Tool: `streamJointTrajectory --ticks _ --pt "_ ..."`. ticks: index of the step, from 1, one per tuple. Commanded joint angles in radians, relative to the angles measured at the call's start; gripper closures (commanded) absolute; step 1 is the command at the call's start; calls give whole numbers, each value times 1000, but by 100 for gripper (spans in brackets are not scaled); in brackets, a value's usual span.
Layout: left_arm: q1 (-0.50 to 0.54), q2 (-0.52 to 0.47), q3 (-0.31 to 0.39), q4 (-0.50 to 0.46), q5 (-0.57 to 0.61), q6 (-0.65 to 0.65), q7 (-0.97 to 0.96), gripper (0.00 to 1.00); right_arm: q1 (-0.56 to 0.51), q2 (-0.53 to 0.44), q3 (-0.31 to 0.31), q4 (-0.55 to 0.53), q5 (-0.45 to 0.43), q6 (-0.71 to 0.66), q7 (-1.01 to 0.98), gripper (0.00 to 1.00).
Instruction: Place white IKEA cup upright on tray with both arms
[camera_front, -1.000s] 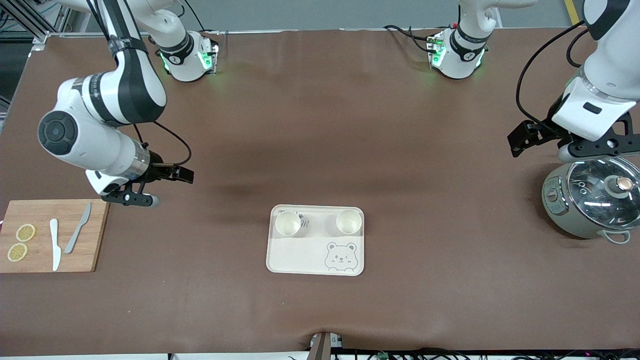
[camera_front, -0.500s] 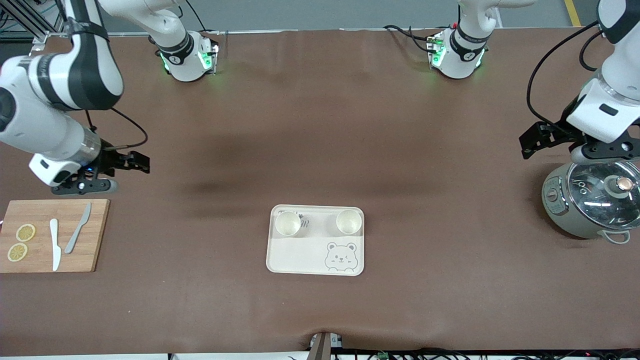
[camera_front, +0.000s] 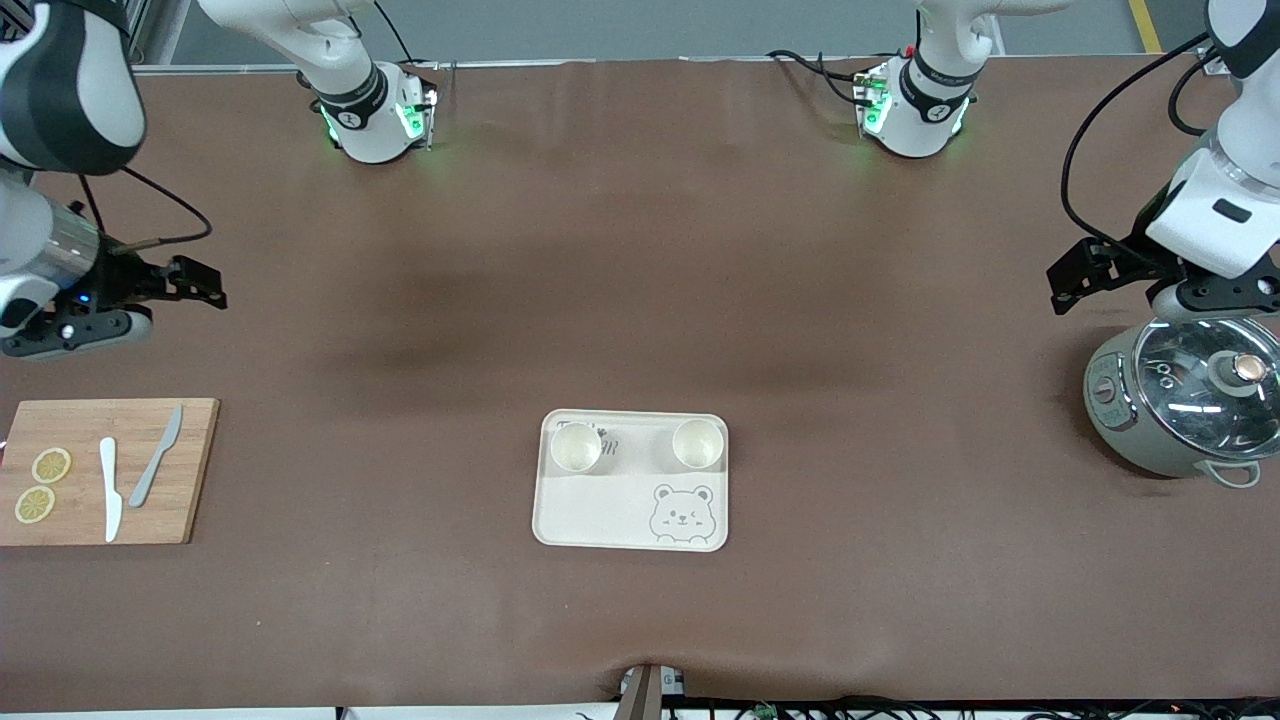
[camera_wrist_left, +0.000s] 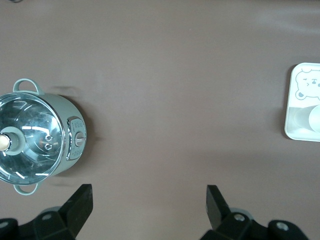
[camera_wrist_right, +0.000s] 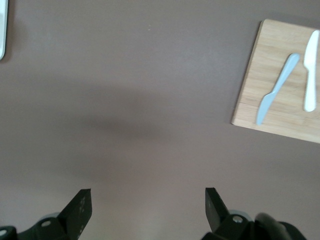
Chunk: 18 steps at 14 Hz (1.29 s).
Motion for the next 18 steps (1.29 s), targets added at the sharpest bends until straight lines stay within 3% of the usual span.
streamJointTrajectory --ticks 1,8,11,18 --pt "5 -47 -2 -29 -17 1 16 0 -33 -15 15 53 -70 -55 -96 0" --pt "-2 -64 -17 -29 -17 -73 5 0 -42 -2 18 246 -58 -178 -145 0" --pt "2 -67 -46 -24 -17 -73 -1 0 -7 38 24 392 -68 -302 20 0" --pt "7 -65 -46 -26 -20 -74 1 0 42 55 24 429 -76 -345 60 0"
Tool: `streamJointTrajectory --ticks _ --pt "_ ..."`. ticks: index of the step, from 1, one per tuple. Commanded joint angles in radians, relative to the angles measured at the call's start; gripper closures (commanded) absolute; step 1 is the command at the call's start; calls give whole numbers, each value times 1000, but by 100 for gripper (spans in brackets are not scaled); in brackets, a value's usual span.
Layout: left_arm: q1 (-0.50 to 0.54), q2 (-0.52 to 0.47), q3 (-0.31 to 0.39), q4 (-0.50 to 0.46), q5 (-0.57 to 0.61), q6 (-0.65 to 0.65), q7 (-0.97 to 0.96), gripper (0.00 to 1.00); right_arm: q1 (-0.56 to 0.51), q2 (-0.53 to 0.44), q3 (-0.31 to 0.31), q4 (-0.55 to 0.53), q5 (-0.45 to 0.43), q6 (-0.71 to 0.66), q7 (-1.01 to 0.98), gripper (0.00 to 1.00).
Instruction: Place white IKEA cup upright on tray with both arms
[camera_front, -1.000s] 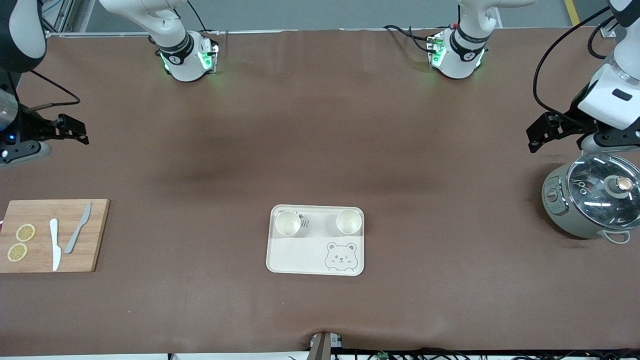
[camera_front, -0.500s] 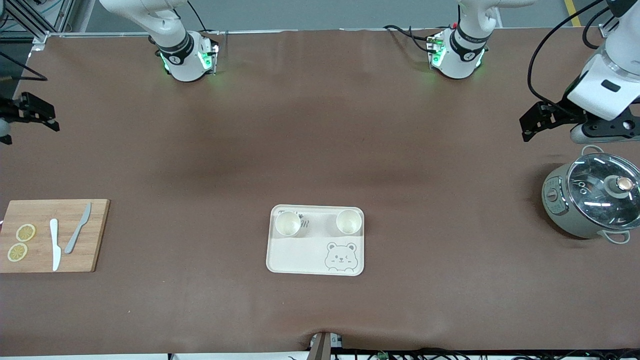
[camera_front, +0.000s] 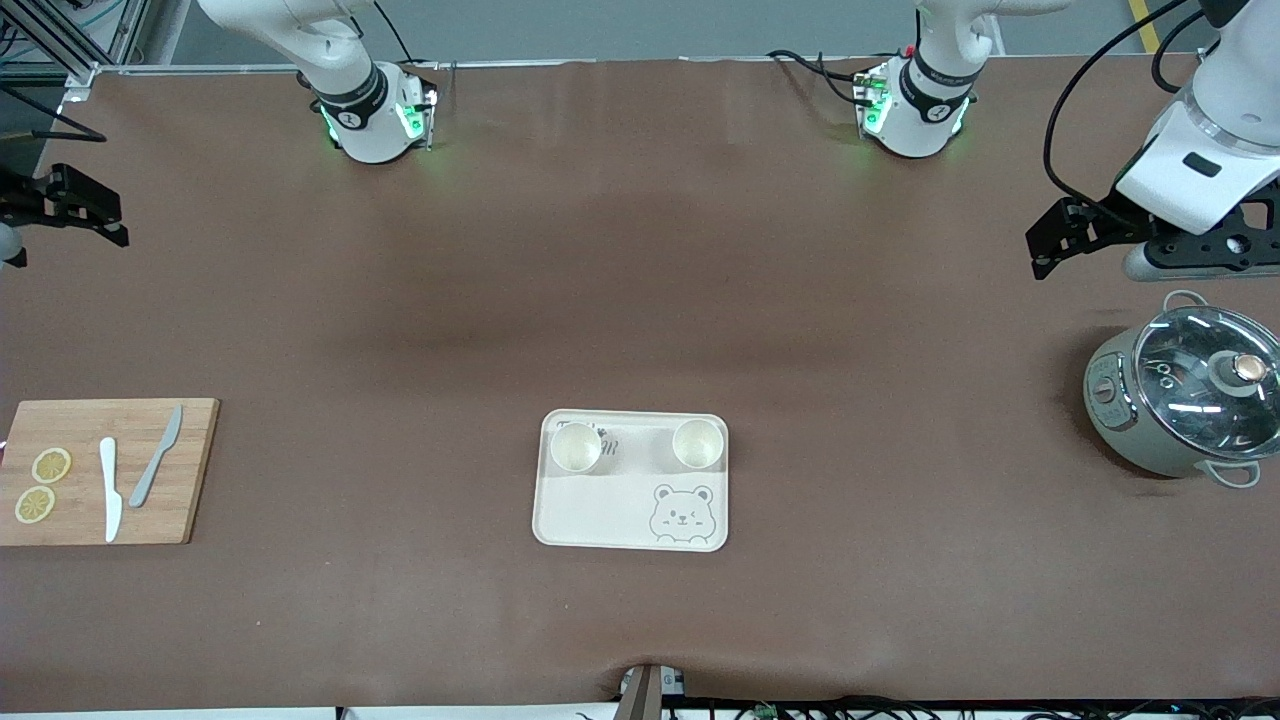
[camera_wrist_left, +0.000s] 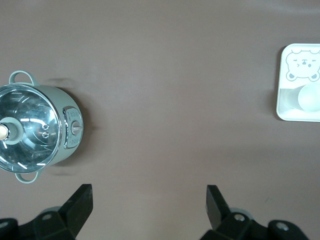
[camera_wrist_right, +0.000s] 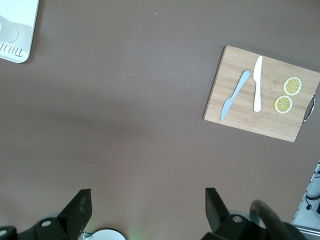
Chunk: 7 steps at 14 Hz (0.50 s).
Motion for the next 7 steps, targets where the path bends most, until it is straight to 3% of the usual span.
streamJointTrajectory --ticks 1,4,7 --pt "12 -24 -2 -18 -34 -7 3 0 14 13 -1 26 -8 8 34 0" --pt "26 -21 0 -18 -48 -7 15 0 -4 58 -7 52 3 34 -3 0" --pt "25 -18 1 -11 -50 -16 17 0 -29 110 3 219 -35 39 -15 0"
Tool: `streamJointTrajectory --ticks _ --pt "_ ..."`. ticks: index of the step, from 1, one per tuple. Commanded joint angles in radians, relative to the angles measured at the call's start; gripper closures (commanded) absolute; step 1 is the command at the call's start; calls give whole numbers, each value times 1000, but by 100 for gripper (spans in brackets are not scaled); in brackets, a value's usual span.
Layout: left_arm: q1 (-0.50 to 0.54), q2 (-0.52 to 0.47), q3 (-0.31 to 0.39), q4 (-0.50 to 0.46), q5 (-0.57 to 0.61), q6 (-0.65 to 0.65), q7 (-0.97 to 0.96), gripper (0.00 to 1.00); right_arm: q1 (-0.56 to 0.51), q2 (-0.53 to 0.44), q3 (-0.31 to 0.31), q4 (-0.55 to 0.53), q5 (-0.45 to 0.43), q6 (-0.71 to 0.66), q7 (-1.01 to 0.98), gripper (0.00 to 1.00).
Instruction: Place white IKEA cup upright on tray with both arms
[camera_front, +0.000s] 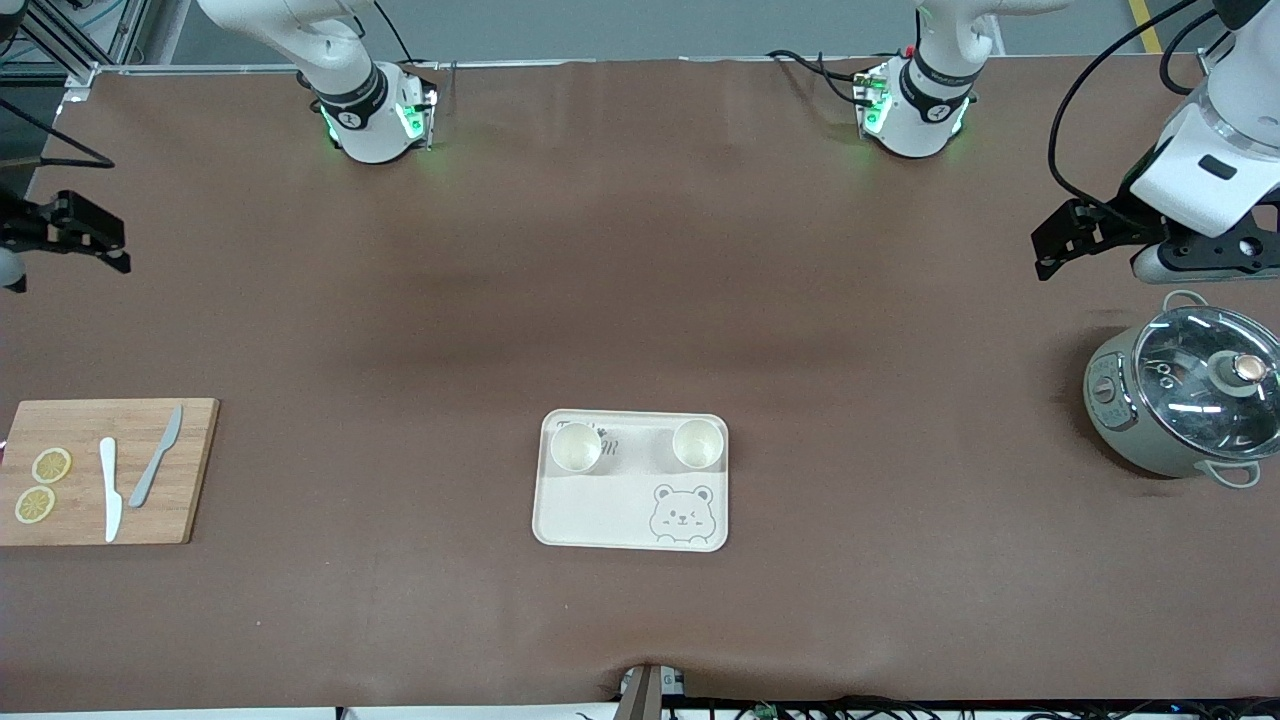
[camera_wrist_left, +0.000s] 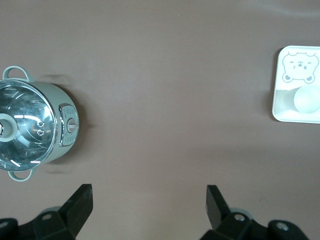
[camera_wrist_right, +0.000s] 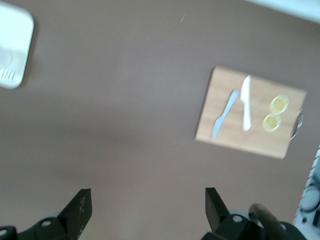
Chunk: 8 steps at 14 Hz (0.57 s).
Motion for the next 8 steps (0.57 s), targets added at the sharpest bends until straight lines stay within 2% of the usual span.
streamJointTrajectory --ticks 1,3,4,6,8 --pt "8 -13 1 -6 -21 -23 19 0 -62 53 58 137 15 -95 -32 0" --pt "9 -10 2 2 -21 -23 21 0 -265 50 248 113 83 -114 -50 0" --pt "11 -8 2 6 -28 -23 21 0 -333 50 284 79 104 -135 -56 0" --pt "11 -8 5 15 -38 -23 13 0 -346 41 281 59 131 -145 -56 0" --pt "15 -8 8 15 -38 -23 13 0 -349 42 285 71 108 -134 -44 0"
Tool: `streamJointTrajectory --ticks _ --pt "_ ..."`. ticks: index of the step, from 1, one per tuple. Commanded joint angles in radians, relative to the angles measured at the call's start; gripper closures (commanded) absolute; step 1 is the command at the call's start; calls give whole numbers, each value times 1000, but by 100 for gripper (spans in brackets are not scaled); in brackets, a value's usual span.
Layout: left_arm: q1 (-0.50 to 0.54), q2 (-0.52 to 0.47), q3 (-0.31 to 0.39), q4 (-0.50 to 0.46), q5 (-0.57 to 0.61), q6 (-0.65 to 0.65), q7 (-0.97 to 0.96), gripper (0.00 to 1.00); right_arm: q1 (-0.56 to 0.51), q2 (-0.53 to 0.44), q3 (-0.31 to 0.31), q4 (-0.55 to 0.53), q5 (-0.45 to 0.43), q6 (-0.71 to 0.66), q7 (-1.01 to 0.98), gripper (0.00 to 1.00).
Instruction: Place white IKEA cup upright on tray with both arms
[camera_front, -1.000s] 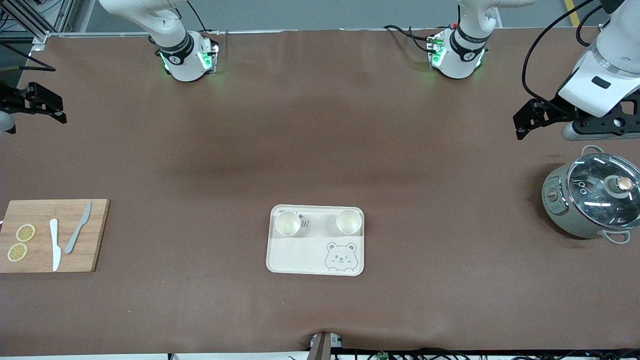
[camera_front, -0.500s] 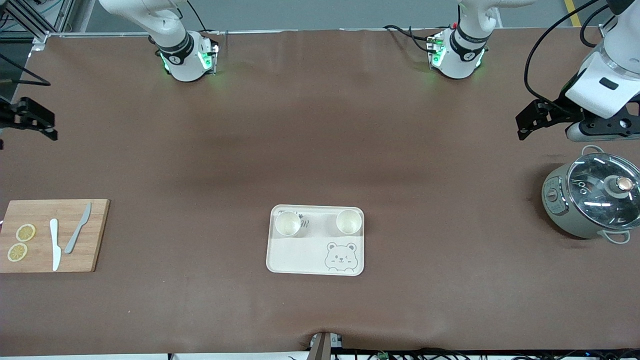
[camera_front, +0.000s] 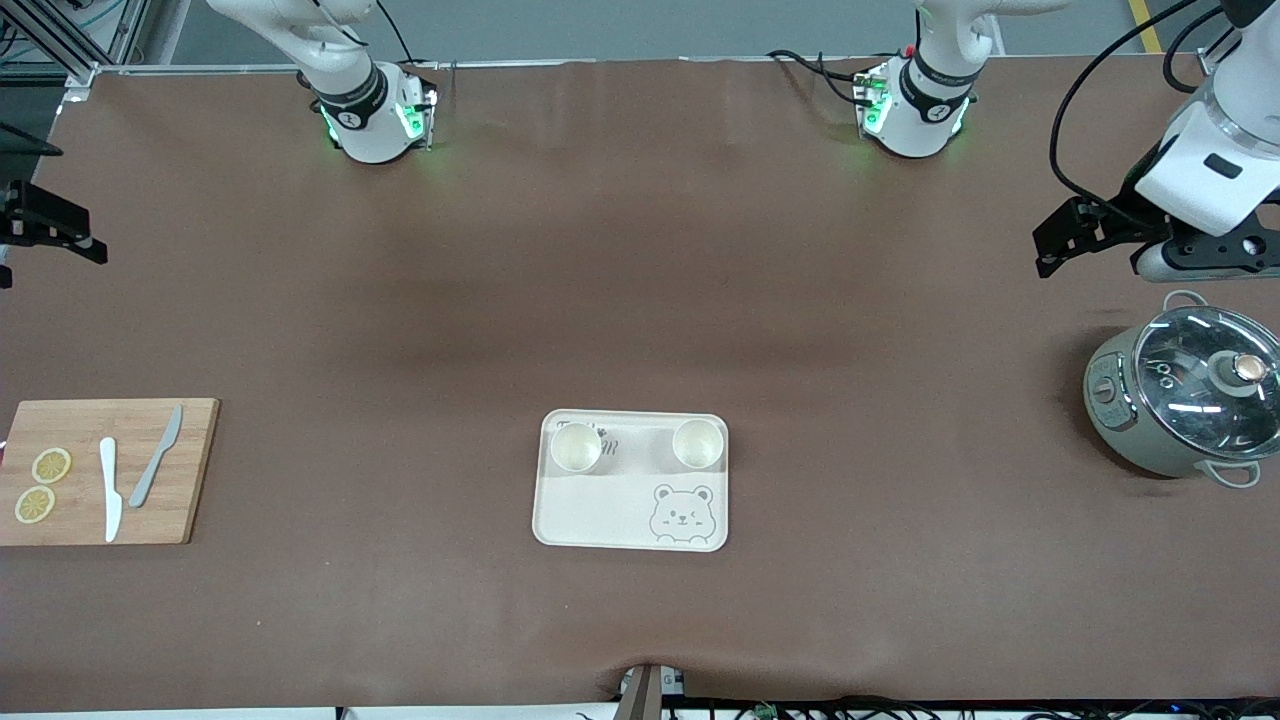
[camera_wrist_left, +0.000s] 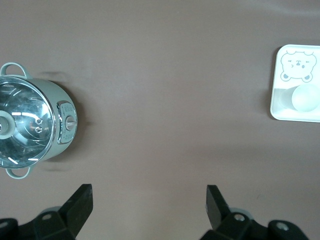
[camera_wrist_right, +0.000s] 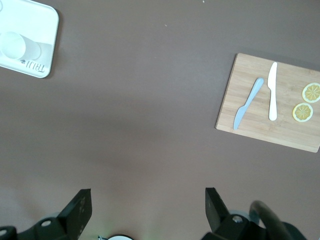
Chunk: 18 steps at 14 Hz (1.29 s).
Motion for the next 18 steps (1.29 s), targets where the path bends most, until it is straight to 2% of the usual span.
streamJointTrajectory --ticks 1,3,5,6,7,9,11,14,15,17,18 --pt "11 -7 4 15 -24 -13 12 0 -20 -8 27 6 -7 11 -1 0" --pt "11 -2 4 15 -24 -13 14 0 -5 -57 24 -52 -10 40 -1 0" --pt "16 -1 4 15 -25 -13 18 0 23 -155 18 -195 -17 100 4 0" --pt "19 1 4 15 -25 -13 18 0 20 -167 -17 -236 -16 117 -8 0" --pt "22 4 4 15 -25 -13 18 0 31 -167 -49 -238 -14 88 -10 0" --pt "23 5 4 21 -25 -15 17 0 54 -163 -48 -202 -27 76 -14 0" --pt "26 5 2 24 -25 -28 21 0 86 -161 -43 -176 -127 73 -10 0" --pt "26 9 2 51 -27 -30 20 0 87 -160 -42 -152 -102 67 -13 0" --pt "25 15 2 52 -27 -32 20 0 83 -152 -43 -163 -97 10 -16 0" --pt "25 19 2 52 -25 -32 20 0 54 -140 -63 -157 23 19 -14 0" --pt "26 19 2 52 -27 -30 20 0 51 -140 -65 -152 39 19 -14 0"
